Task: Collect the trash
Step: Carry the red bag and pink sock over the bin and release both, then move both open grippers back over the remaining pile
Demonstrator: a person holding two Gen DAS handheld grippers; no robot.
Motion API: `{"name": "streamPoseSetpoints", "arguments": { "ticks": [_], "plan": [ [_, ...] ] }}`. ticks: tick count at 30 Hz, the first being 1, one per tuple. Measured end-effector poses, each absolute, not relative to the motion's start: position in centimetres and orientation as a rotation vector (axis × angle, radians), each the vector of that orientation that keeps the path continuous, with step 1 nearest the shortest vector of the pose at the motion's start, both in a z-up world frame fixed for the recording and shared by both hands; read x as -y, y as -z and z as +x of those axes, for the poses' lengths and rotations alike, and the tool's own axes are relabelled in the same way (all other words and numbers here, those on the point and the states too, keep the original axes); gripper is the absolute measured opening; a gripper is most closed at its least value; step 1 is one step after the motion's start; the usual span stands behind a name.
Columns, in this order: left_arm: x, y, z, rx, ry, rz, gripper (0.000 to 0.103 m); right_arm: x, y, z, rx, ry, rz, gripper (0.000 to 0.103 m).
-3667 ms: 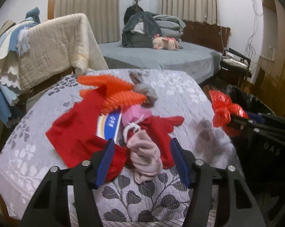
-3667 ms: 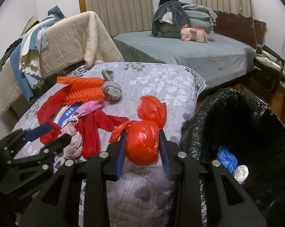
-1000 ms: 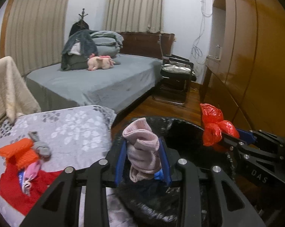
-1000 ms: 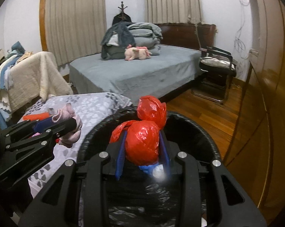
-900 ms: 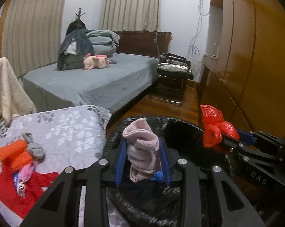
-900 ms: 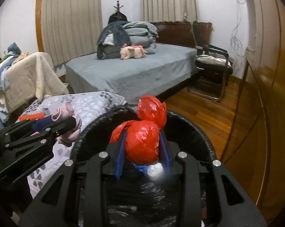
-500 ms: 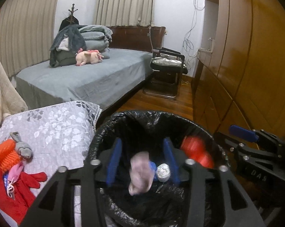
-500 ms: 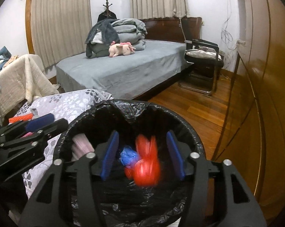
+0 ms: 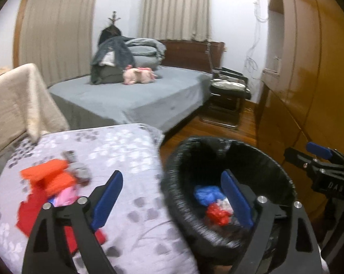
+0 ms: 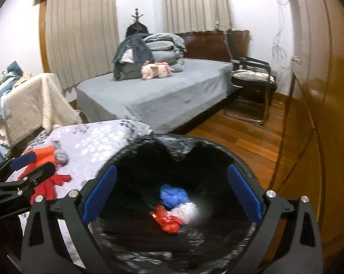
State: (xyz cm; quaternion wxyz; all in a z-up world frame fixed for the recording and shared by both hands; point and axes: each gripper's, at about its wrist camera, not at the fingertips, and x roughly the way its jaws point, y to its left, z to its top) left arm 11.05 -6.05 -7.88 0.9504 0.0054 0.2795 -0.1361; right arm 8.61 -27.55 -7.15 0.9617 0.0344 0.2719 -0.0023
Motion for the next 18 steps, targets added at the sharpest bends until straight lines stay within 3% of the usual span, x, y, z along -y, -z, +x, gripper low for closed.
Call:
{"name": "streamPoseSetpoints", "arguments": {
  "ticks": [18],
  "plan": [
    [-9.0, 9.7, 7.8, -0.578, -0.083, -0.033, 0.087, 13.5, 7.5, 11.2, -0.536, -0.277, 0.002, 0.095]
  ]
}}
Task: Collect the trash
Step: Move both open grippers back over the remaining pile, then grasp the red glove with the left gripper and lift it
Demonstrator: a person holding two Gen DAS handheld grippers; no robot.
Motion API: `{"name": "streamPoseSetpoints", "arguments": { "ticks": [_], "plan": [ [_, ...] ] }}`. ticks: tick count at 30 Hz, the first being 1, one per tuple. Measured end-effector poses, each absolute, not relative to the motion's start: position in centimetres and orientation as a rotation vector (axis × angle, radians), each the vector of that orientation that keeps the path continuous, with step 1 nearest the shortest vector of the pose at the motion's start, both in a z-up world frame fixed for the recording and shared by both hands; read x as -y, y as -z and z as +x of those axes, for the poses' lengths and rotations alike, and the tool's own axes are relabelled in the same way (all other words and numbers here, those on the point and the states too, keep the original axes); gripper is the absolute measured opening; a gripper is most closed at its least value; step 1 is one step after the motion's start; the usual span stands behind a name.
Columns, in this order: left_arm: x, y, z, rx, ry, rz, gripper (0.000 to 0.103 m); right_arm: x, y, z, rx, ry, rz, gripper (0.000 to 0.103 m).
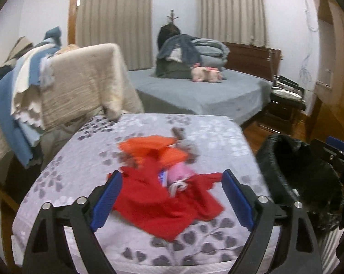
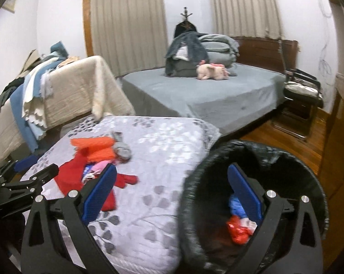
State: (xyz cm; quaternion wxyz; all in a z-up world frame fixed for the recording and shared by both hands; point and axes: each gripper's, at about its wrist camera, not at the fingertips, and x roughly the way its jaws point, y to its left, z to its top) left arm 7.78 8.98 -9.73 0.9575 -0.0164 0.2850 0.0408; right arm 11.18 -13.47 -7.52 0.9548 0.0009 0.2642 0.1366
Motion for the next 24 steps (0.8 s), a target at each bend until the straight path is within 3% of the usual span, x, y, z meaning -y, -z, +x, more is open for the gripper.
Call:
{"name": "streamPoseSetpoints", "arguments": {
  "ticks": [22, 24],
  "plan": [
    [-13.3, 16.7, 11.5, -0.719, -0.145, -0.094, 0.079, 6.7, 11.7, 14.0, -0.596, -0.349, -0.088, 0.095],
    [-13.2, 17.1, 12.0, -0.729, -0.137, -0.1, 0.074, 6.5, 12.0, 14.2, -0.603, -0.35, -0.09, 0.095]
  ]
}}
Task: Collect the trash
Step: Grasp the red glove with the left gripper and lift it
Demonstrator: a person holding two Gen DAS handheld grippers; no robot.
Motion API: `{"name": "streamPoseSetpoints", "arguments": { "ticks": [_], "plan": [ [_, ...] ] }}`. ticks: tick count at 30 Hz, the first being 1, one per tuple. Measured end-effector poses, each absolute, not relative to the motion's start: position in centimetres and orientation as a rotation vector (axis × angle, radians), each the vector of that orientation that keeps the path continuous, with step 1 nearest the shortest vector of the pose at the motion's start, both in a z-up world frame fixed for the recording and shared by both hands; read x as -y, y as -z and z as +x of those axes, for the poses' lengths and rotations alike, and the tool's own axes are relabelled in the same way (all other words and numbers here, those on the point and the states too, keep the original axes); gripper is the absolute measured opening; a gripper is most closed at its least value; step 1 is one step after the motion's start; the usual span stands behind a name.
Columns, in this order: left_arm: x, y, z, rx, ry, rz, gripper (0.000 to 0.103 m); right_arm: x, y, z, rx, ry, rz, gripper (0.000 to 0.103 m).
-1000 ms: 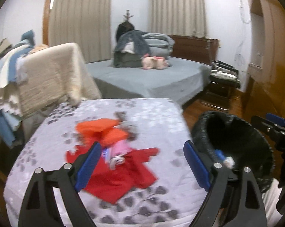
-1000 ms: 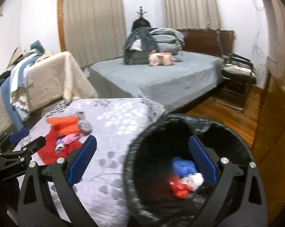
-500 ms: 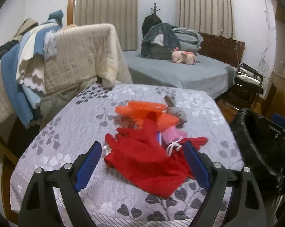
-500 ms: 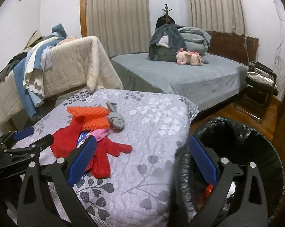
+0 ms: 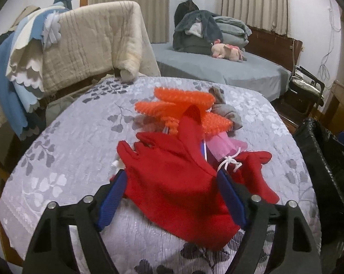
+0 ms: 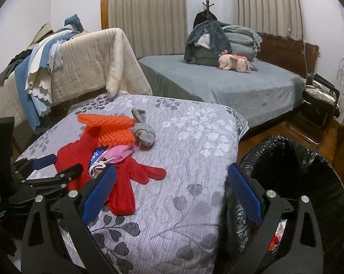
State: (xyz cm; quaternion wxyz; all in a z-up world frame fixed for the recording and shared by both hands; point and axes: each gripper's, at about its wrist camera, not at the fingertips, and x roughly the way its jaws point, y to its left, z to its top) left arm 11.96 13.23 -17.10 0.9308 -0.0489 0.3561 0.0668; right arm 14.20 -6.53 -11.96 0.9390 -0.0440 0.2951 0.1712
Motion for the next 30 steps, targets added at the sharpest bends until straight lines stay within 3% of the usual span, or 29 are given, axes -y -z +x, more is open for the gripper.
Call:
{"name": "streamPoseSetpoints", "arguments": {
  "ticks": [1, 3, 7, 10, 15, 26, 27, 30],
  "plan": [
    [-13.3, 17.3, 12.1, -0.733, -0.133, -0.103, 0.072, 6.5, 12.1, 14.2, -0.605, -0.35, -0.091, 0.095],
    [-13.3, 17.7, 12.4, -0.75, -0.125, -0.112, 0.055, 6.4, 12.2, 14.3, -0.609, -0.352, -0.093, 0.095],
    [-13.2, 17.8, 12.4, -0.745, -0.123, -0.106, 0.042, 6.3, 12.4, 14.3, -0.61, -0.353, -0.104, 0.095],
    [-13.5, 17.4, 12.1, -0.73, -0.124, -0.109, 0.025, 6.3, 12.5, 14.3, -0.612, -0.352, -0.1, 0.095],
    [-14.6, 16.6, 11.3, -0.721, -0.123, -0.136, 0.009, 6.1, 12.4, 14.2, -0.607, -0.359, -0.1, 0.095],
    [-16.5, 16.2, 9.3, -0.743, -0.155, -0.126, 0.008, 4.9, 12.4, 13.9, -0.611, -0.383, -0.107, 0.095],
    [-16.6, 16.3, 9.4, -0.748, -0.15, -0.139, 0.012, 4.8, 12.5, 13.9, -0.612, -0.385, -0.11, 0.095],
    [-16.7, 16.6, 9.8, -0.754, -0.162, -0.141, 0.049, 4.5, 12.5, 13.9, -0.615, -0.388, -0.116, 0.095]
  ]
}}
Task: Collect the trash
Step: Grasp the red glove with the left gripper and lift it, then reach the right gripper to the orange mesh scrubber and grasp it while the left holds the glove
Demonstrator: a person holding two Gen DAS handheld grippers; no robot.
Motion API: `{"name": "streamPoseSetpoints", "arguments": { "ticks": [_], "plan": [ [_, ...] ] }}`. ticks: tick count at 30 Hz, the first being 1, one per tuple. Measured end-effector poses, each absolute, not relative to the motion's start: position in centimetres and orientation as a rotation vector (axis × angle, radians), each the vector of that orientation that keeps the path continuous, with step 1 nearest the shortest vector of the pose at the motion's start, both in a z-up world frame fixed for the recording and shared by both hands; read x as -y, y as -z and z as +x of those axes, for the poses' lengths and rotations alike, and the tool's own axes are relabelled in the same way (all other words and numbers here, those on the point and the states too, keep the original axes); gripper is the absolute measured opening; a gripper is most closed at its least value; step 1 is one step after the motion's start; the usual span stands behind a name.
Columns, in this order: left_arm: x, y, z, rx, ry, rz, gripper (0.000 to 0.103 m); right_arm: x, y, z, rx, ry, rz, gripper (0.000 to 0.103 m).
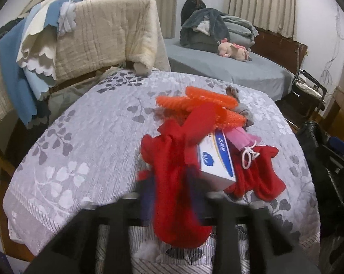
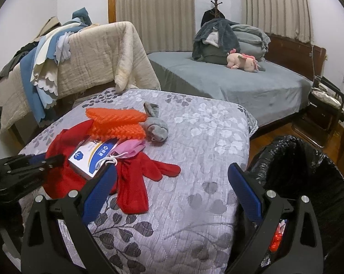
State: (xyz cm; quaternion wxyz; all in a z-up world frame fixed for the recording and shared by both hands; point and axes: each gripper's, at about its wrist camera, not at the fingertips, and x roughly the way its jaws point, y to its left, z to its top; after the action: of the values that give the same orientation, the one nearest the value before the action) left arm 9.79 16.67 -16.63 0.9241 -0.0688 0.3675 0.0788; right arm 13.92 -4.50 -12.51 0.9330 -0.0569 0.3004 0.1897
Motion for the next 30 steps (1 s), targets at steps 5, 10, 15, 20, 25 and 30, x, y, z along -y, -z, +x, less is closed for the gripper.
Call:
{"name": "streamPoseSetpoints", "arguments": {
  "ticks": [5, 10, 15, 20, 25, 30],
  "plan": [
    [-17.0, 17.1, 10.7, -0.755, -0.172, -0.157, 0.052, 4.5, 12.7, 14.1, -0.62, -0.386, -0.122, 0.095],
    [-17.7, 17.4, 11.2, -0.763, -0.157, -0.177, 0.015, 4.3, 12.7, 14.2, -0.619, -0.388, -0.122, 0.095],
    [-17.9, 17.2, 11.0, -0.751, -0.154, -0.181, 0.003, 3.3, 12.5, 14.6, -0.611, -0.405, -0.122, 0.095],
    [-19.0, 15.6, 10.1, -0.703, -0.173, -0.202, 0.003, 1.6, 11.8, 15.4, -0.593, -0.434, -0.122, 0.095],
    [-20.7, 14.4, 10.1, -0.676, -0.206, -0.206, 0.003, -0.6, 10.9, 16.6, -0.572, -0.469, -0.118, 0.095],
    [-22.6, 13.9, 11.1, -0.67, -0.23, -0.208, 0.003, -3.3, 10.6, 18.4, -0.566, -0.496, -0.106, 0.095]
  ]
}}
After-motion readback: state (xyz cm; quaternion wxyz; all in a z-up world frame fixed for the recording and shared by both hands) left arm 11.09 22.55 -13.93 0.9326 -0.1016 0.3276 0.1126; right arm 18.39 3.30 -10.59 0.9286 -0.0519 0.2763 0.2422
